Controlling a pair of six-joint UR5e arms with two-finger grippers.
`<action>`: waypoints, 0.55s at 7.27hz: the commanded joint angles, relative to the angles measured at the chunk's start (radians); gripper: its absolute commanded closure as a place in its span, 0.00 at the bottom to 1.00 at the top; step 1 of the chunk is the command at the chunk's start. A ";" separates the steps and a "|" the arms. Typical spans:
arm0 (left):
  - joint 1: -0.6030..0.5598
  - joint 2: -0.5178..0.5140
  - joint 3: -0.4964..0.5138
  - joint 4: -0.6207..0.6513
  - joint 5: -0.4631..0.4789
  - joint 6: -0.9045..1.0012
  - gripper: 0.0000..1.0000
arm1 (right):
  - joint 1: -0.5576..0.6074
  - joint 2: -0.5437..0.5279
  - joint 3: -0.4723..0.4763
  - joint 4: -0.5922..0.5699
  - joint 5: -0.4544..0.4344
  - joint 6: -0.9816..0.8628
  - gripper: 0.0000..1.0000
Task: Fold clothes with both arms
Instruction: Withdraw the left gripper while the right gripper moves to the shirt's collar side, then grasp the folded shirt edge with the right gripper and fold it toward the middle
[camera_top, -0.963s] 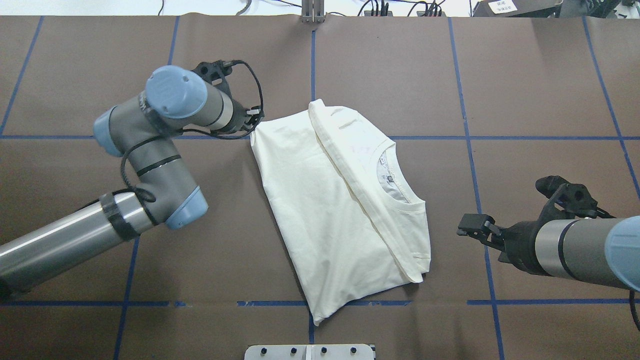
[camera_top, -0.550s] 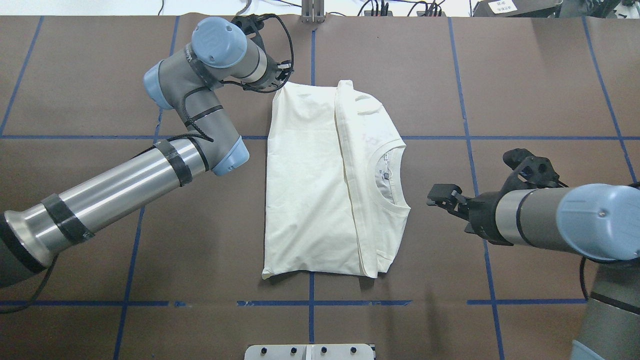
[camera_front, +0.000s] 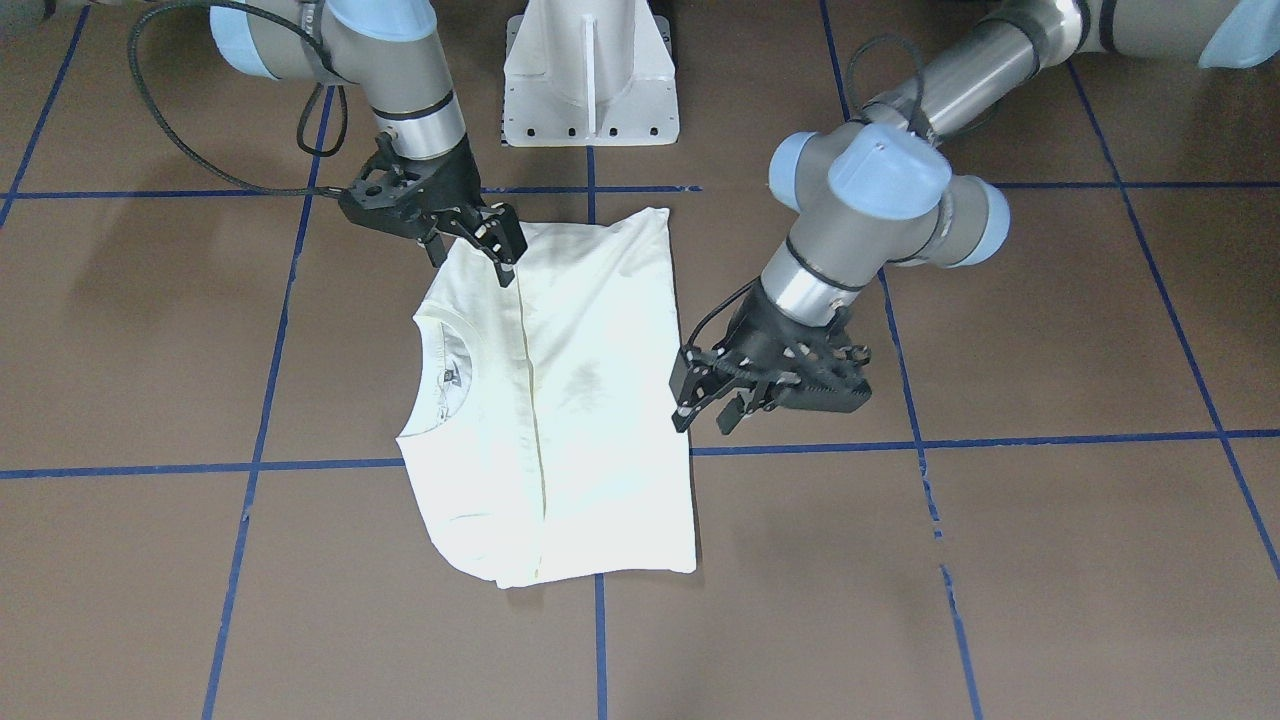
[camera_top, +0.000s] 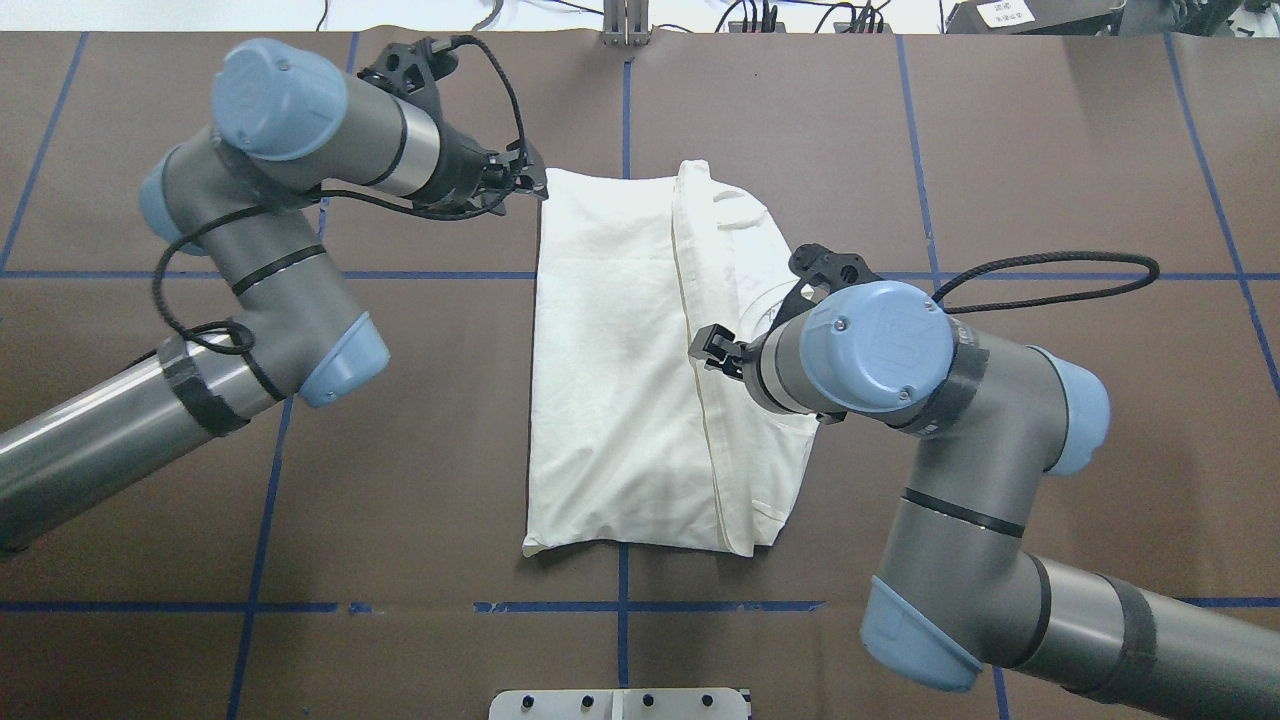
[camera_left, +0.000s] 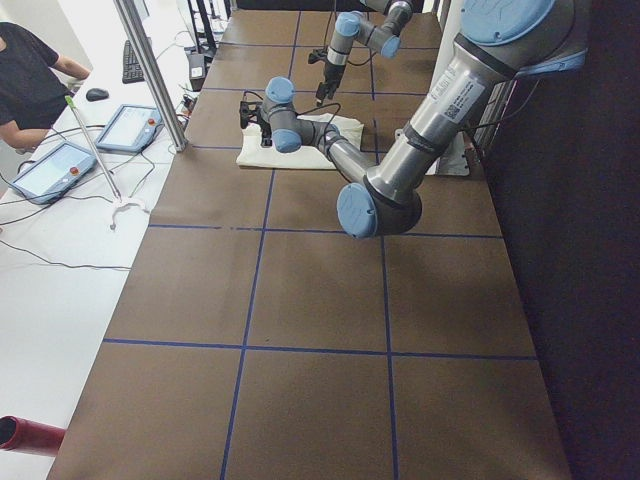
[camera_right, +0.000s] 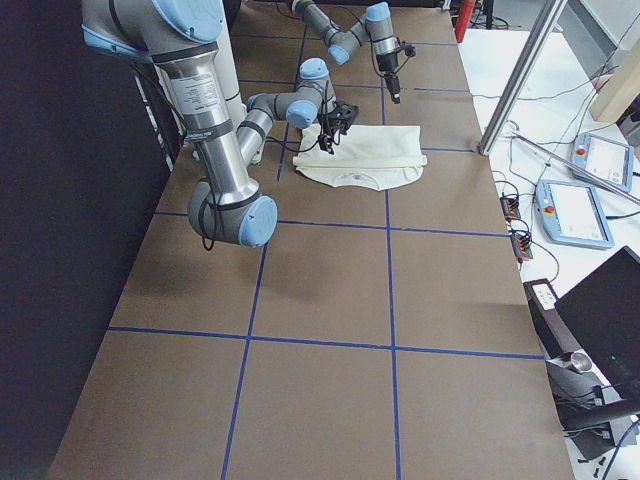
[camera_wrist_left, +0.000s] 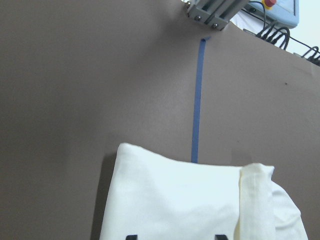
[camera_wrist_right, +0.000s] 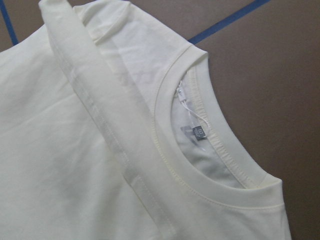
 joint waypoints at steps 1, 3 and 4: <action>-0.035 0.110 -0.130 0.009 -0.056 0.003 0.40 | -0.022 0.027 -0.050 -0.042 0.056 -0.257 0.00; -0.036 0.116 -0.124 0.009 -0.056 0.005 0.40 | -0.053 0.055 -0.053 -0.195 0.067 -0.533 0.00; -0.034 0.116 -0.120 0.008 -0.056 0.005 0.40 | -0.073 0.059 -0.059 -0.255 0.065 -0.661 0.00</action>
